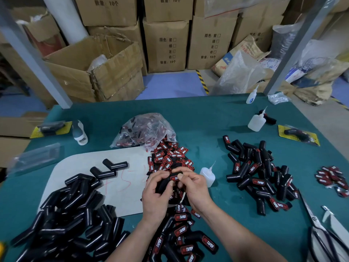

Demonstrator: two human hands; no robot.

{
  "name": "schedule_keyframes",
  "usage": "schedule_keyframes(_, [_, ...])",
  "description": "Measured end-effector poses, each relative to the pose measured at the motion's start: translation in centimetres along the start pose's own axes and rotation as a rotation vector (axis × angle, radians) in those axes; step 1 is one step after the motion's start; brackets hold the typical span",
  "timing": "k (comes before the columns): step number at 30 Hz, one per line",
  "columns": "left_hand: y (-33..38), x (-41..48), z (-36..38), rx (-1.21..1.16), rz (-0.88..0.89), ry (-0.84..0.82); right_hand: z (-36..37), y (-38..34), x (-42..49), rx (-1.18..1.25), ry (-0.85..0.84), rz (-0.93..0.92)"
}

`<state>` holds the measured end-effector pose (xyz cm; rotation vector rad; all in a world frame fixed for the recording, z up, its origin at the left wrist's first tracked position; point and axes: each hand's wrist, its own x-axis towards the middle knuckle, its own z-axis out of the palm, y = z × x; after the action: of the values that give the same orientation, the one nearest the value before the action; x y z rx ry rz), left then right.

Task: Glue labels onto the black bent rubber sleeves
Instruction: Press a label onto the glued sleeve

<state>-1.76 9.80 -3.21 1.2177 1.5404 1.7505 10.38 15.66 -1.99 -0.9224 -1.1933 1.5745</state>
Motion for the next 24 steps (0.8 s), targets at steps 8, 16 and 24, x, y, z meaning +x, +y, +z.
schedule_keyframes(8, [-0.2, -0.2, -0.1, 0.064, 0.019, -0.029, -0.1, 0.0, -0.1, 0.008, 0.019, -0.001])
schedule_keyframes(16, [0.0, -0.3, -0.4, 0.220, 0.149, -0.067, -0.2, -0.1, -0.2, -0.042, 0.023, -0.014])
schedule_keyframes(24, [0.8, 0.0, -0.2, 0.141, 0.033, 0.003, 0.1, -0.6, -0.6, -0.071, -0.027, -0.077])
